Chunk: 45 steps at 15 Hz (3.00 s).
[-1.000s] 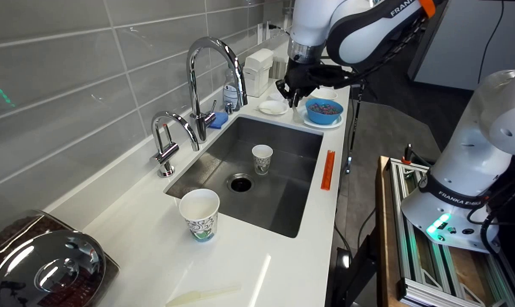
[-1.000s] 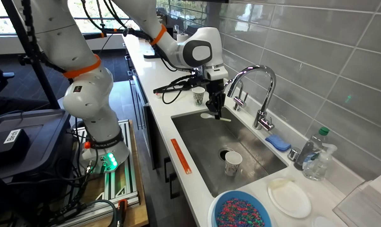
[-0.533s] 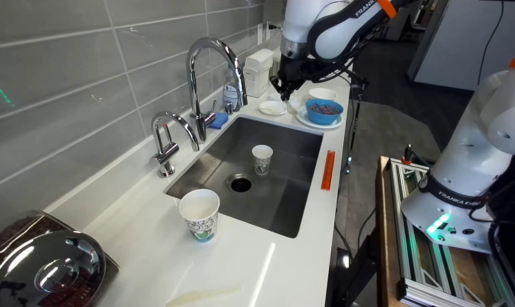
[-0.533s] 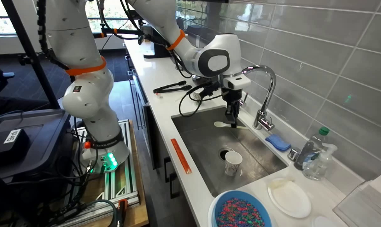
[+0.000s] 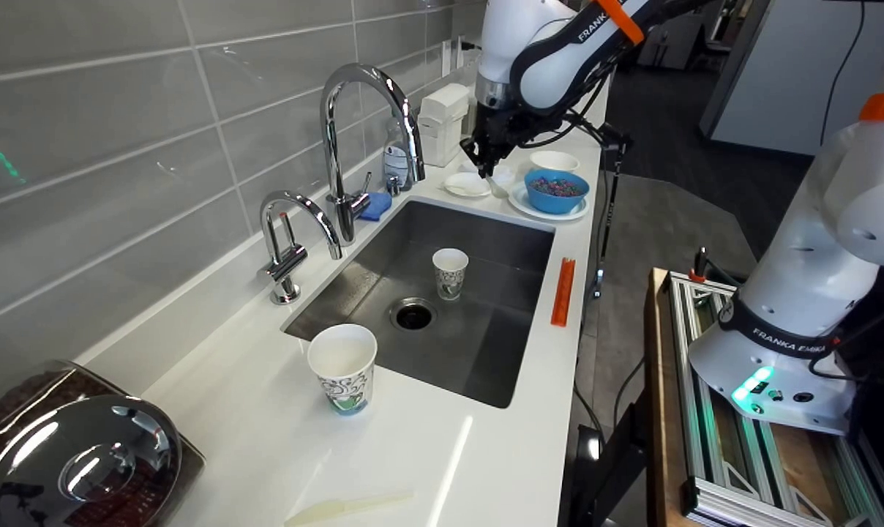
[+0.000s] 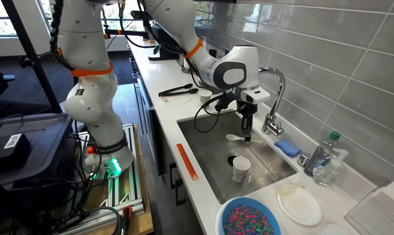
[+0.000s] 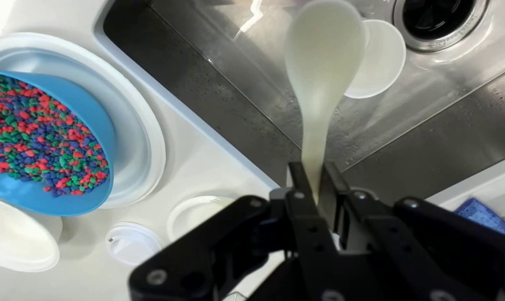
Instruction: Pick up the white spoon and put it on the plate on the opposite side of the sink
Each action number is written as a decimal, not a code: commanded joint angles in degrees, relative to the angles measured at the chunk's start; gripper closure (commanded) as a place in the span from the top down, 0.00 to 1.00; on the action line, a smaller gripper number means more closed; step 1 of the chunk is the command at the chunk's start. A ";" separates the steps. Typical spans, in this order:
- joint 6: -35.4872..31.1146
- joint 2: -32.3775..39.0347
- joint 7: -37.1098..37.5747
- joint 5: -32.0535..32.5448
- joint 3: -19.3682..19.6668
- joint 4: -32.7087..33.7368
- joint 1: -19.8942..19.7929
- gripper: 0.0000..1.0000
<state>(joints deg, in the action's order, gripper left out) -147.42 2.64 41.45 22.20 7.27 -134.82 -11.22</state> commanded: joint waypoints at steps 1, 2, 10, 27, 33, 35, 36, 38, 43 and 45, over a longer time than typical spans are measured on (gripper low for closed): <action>0.15 -0.03 -0.35 -0.29 1.24 0.11 1.21 0.13; 0.15 -0.03 -0.37 -0.30 1.24 0.11 1.21 0.03; 2.38 9.59 -13.13 -4.57 4.81 11.18 -0.01 0.03; 8.55 28.57 -42.49 -11.57 5.96 33.89 -5.39 0.03; 8.79 33.26 -50.40 -17.57 3.20 38.88 -9.87 0.03; 8.92 35.11 -51.02 -18.14 3.01 40.55 -10.35 0.03; 9.16 35.87 -51.33 -18.47 2.89 41.36 -10.63 0.03; 10.02 37.51 -51.48 -19.02 2.77 43.34 -11.08 0.03; 12.69 40.55 -51.56 -20.37 2.22 48.14 -12.26 0.03; 13.32 42.02 -51.05 -20.78 2.38 50.41 -12.53 0.03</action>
<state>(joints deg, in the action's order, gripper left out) -136.87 41.34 -8.30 3.58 10.45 -89.66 -22.36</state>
